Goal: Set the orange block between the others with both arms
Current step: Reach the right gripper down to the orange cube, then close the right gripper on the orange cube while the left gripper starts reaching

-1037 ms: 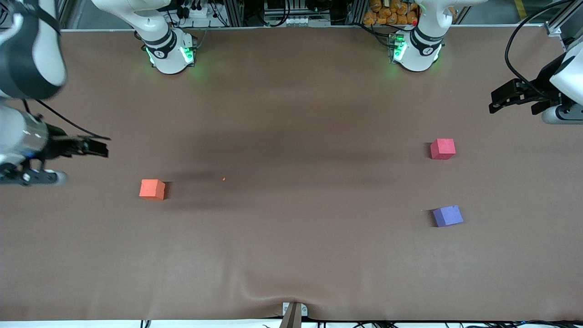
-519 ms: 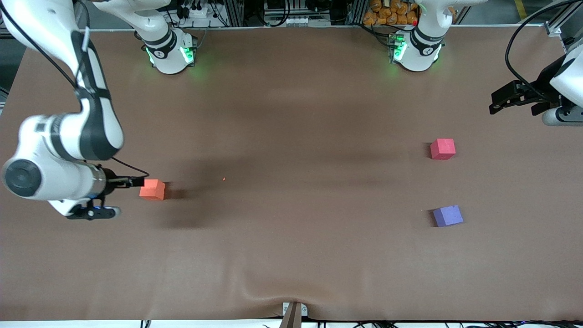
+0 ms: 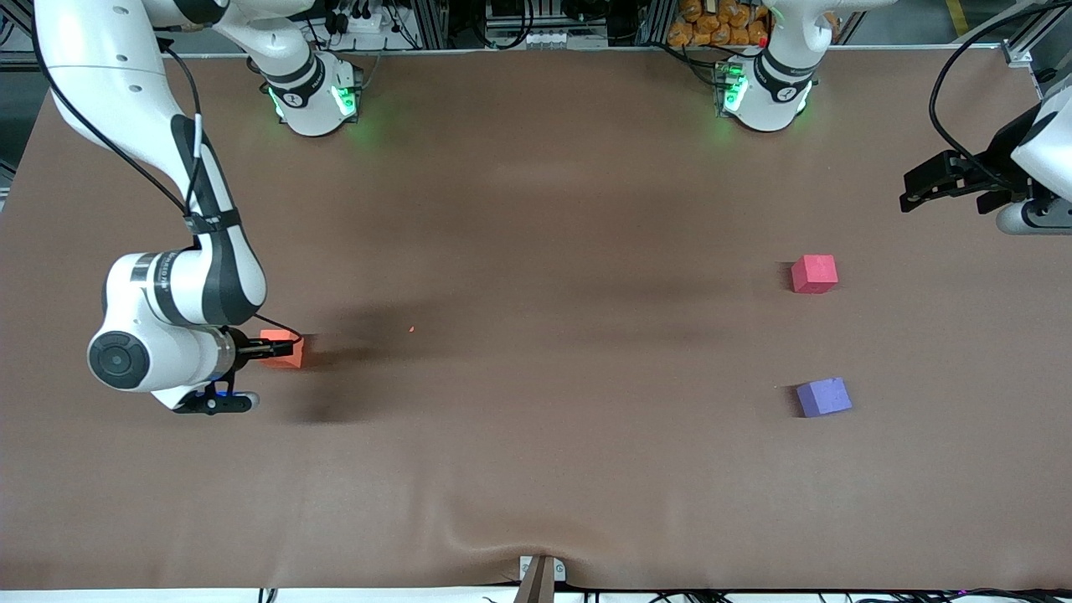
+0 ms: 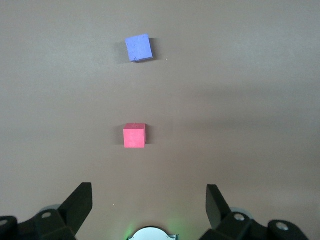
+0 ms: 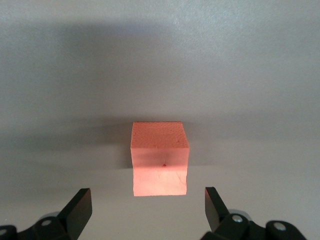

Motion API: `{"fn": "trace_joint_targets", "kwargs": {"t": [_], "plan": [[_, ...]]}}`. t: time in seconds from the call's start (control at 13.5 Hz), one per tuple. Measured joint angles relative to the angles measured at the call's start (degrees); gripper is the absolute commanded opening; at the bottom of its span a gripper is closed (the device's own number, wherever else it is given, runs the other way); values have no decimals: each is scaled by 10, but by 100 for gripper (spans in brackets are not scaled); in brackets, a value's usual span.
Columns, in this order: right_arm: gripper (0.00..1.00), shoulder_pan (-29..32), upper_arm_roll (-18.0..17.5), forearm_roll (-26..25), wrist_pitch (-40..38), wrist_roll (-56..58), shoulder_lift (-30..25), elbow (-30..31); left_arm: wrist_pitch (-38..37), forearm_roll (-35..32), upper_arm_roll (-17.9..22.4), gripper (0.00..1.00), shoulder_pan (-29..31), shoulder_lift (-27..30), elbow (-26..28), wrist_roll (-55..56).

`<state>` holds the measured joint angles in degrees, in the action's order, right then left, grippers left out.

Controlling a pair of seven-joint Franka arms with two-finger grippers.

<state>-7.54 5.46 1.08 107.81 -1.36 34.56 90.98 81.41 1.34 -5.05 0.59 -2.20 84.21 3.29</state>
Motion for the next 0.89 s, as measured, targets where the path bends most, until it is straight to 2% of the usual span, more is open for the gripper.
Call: {"fn": "trace_joint_targets", "kwargs": {"t": [0.89], "plan": [[100,-3,5,0,37,-3,41,2,0,0,0,100,-1,-5,0,0]]}}
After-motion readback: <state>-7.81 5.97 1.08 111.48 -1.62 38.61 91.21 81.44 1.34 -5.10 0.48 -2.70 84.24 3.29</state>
